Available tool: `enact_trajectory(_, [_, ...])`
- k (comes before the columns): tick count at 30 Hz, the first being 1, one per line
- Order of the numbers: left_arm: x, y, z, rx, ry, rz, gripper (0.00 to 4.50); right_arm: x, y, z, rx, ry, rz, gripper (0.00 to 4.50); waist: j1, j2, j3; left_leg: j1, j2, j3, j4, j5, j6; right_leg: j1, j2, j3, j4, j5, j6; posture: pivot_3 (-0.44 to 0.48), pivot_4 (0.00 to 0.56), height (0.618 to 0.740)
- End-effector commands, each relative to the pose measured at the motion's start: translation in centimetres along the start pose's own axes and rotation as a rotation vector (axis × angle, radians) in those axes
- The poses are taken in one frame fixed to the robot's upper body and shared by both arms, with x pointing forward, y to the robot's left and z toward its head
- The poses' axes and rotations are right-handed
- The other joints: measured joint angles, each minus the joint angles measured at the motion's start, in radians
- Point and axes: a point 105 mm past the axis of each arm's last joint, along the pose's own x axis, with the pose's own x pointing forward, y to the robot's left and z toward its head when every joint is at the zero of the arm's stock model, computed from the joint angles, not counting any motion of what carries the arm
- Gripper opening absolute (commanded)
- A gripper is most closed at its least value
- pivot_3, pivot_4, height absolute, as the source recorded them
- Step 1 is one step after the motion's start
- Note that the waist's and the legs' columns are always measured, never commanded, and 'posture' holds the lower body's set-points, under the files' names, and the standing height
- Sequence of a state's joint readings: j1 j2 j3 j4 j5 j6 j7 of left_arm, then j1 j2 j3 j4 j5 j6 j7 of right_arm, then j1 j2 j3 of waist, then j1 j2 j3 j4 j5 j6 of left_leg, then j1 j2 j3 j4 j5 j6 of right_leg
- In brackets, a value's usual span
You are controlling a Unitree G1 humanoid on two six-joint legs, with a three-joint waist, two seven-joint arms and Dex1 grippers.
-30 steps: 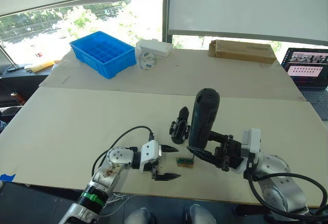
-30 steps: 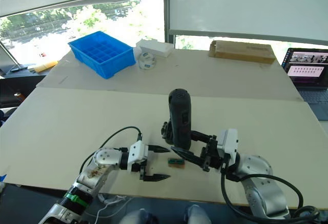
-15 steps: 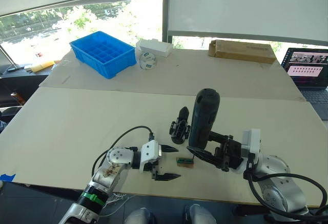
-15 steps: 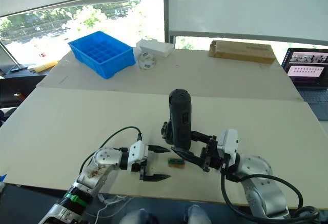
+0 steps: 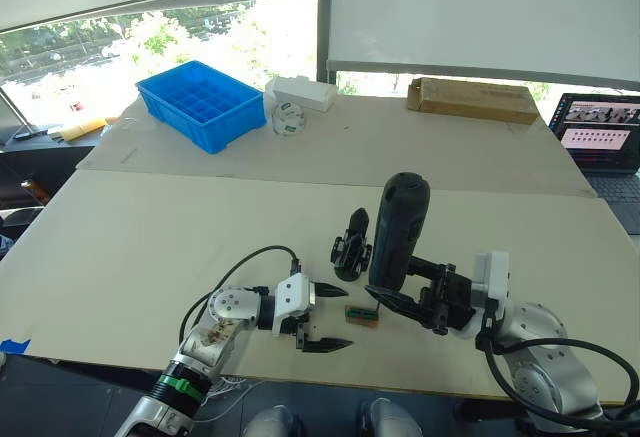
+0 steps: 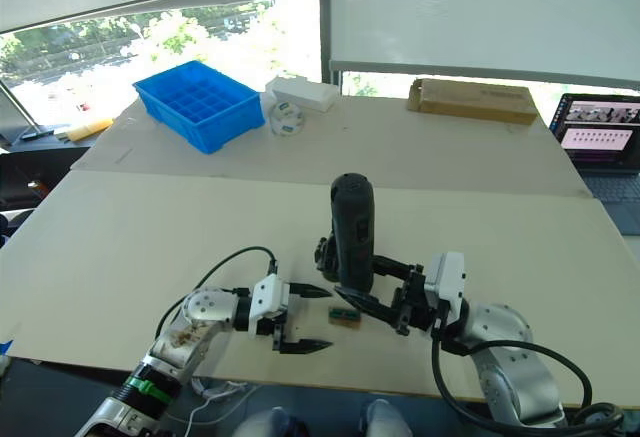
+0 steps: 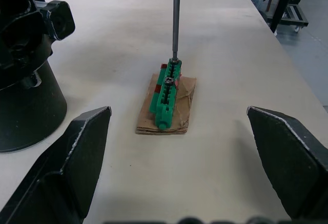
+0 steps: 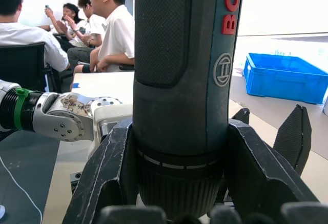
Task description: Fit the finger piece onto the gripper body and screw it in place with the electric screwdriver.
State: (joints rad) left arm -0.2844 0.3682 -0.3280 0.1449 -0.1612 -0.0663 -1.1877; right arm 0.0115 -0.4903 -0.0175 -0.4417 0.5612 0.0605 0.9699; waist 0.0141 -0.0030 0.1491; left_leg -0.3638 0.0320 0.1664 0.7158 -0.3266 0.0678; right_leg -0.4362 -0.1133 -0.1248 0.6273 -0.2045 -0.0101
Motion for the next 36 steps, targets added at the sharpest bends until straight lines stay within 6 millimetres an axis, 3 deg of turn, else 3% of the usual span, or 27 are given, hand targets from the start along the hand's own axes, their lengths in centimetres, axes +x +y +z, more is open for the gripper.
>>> enact_trajectory(1, [0.7,-1.3,-1.6,-0.059,0.032,-0.038,4.5,-0.1,-0.3,1.5,-0.06,-0.052,-0.009,1.92,0.0,0.0,0.0,0.0,0.0,0.0,0.0,0.0,0.0,0.0,0.0,0.0,0.0,0.0,0.0,0.0,0.15,0.74])
enact_trajectory(28, [0.7,-1.1,-1.3,-0.054,0.03,-0.04,4.5,0.3,0.0,1.2,-0.062,-0.039,0.003,1.92,0.0,0.0,0.0,0.0,0.0,0.0,0.0,0.0,0.0,0.0,0.0,0.0,0.0,0.0,0.0,0.0,0.15,0.74])
enact_trajectory(36, [0.4,-1.0,-1.0,-0.044,0.009,-0.033,4.5,0.6,0.0,2.7,-0.078,-0.079,0.012,1.92,0.0,0.0,0.0,0.0,0.0,0.0,0.0,0.0,0.0,0.0,0.0,0.0,0.0,0.0,0.0,0.0,0.15,0.74])
